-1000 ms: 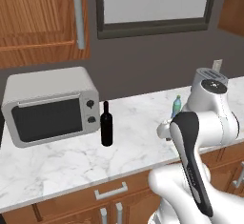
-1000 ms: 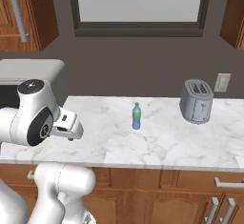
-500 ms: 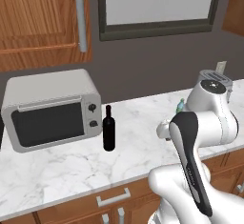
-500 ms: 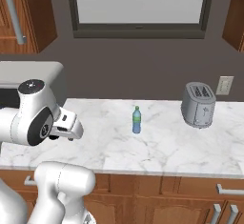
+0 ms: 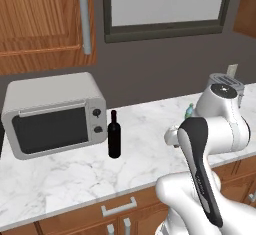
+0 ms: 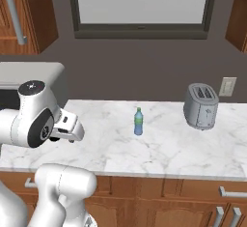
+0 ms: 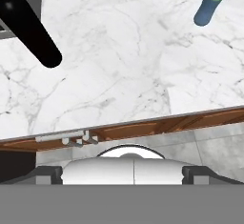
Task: Place the drinks on the dining counter in a tight cluster.
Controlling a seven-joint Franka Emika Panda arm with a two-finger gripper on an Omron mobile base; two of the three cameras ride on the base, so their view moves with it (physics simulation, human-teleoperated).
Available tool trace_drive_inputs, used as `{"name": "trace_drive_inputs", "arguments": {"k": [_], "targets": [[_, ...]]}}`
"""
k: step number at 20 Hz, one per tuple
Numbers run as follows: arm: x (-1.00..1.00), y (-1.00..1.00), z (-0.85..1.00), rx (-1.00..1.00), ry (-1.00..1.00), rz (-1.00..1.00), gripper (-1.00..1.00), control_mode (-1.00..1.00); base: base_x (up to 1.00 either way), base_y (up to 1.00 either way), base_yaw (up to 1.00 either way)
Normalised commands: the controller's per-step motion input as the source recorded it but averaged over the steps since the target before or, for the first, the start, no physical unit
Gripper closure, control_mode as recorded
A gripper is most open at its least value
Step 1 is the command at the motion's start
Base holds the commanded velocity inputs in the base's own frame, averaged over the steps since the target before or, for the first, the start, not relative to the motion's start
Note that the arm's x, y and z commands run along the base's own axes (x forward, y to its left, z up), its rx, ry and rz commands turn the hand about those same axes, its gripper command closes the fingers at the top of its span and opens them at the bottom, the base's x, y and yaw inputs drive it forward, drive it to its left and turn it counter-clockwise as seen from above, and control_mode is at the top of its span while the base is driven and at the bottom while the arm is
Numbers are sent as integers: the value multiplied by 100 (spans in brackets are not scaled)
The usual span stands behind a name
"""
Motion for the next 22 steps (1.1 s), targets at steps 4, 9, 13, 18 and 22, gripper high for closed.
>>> {"name": "trace_drive_inputs", "arguments": {"k": [4, 9, 13, 18, 22], "targets": [[0, 0, 0, 0, 0, 0, -100, 100, 0, 0, 0], [38, 47, 11, -5, 14, 0, -100, -100, 0, 0, 0], [46, 65, 23, -11, 26, 3, -100, -100, 0, 0, 0], [31, 53, 2, -3, 12, 12, -100, -100, 0, 0, 0], [2, 68, -9, 3, -4, 36, -100, -100, 0, 0, 0]]}}
